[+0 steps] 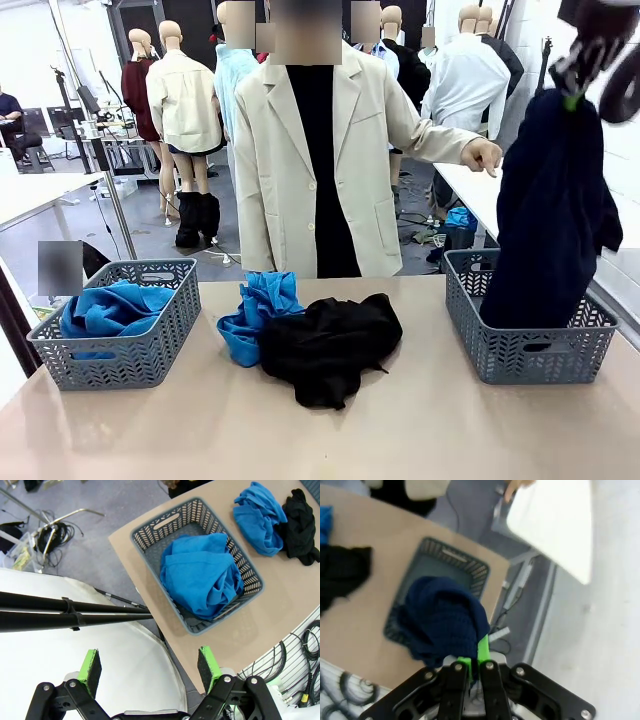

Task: Sort the tops and bottoms.
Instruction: Sort the clothes according to human instructions.

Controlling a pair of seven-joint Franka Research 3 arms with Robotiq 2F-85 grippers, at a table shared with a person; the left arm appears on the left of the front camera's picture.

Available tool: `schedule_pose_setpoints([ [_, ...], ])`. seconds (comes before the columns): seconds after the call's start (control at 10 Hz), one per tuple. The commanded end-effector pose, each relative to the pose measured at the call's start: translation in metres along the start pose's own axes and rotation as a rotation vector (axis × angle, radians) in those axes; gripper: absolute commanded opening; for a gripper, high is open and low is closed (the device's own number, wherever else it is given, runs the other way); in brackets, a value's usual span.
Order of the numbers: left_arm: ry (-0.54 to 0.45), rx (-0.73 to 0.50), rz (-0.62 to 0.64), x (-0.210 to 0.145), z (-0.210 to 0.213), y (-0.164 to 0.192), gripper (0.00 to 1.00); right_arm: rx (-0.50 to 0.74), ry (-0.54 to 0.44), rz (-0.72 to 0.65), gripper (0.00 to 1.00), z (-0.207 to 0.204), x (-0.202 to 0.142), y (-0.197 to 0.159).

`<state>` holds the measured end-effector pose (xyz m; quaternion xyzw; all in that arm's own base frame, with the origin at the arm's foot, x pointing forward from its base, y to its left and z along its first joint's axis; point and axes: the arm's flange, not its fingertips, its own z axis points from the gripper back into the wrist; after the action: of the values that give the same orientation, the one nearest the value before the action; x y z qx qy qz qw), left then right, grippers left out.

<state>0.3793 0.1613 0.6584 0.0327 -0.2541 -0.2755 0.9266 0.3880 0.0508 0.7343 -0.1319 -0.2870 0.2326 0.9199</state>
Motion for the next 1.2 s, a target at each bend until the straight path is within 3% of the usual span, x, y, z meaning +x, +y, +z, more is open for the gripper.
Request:
schedule_pose_setpoints([
  [0.0,0.018,0.005,0.004,-0.001,0.001,0.0,1.0,-0.028,-0.002,0.004,0.0,0.023,0.043,-0.023],
  [0.7,0.018,0.005,0.004,-0.001,0.001,0.0,1.0,-0.013,-0.014,-0.006,0.0,0.021,0.044,-0.022],
  [0.9,0.018,0.005,0.004,-0.001,0.001,0.0,1.0,0.034,0.134,0.029,0.0,-0.041,0.044,-0.012],
  [1.1,0.018,0.005,0.004,-0.001,0.001,0.0,1.0,0.135,0.229,0.043,0.0,-0.098,0.024,-0.002],
])
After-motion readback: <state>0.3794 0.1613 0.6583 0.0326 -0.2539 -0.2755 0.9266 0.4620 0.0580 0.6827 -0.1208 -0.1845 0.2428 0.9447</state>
